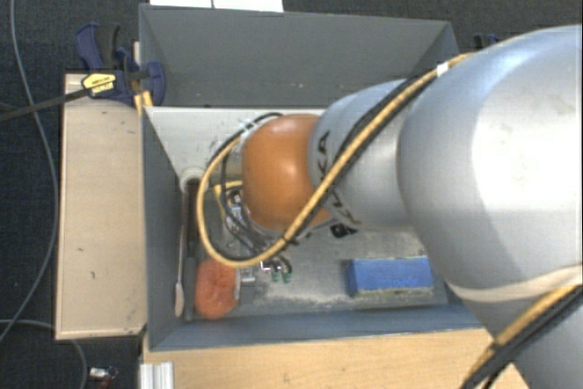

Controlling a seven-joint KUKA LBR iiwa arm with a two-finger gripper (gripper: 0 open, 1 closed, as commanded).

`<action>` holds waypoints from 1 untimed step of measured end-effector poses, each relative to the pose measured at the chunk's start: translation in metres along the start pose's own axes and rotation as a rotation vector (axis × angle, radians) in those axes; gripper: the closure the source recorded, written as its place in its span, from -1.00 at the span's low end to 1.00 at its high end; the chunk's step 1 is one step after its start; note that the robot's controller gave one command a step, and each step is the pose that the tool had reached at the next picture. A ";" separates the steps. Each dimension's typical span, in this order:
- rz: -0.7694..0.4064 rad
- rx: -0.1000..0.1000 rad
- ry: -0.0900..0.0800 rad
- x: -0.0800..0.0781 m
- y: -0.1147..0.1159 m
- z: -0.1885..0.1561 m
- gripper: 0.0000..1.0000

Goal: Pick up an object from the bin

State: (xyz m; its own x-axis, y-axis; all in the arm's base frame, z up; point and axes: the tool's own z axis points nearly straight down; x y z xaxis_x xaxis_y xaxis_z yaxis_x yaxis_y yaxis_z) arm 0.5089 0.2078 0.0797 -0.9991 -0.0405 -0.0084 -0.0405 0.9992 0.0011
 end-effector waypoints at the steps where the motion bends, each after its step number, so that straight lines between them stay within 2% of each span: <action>1: -0.187 0.000 0.001 0.008 0.002 0.004 -1.00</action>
Offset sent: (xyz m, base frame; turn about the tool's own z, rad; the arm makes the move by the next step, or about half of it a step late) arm 0.0124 0.0291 -0.0066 -0.4232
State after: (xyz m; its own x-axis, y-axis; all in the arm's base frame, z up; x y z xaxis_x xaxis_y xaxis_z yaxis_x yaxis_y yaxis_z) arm 0.5009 0.2092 0.0756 -0.9743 -0.2250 -0.0079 -0.2250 0.9743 -0.0001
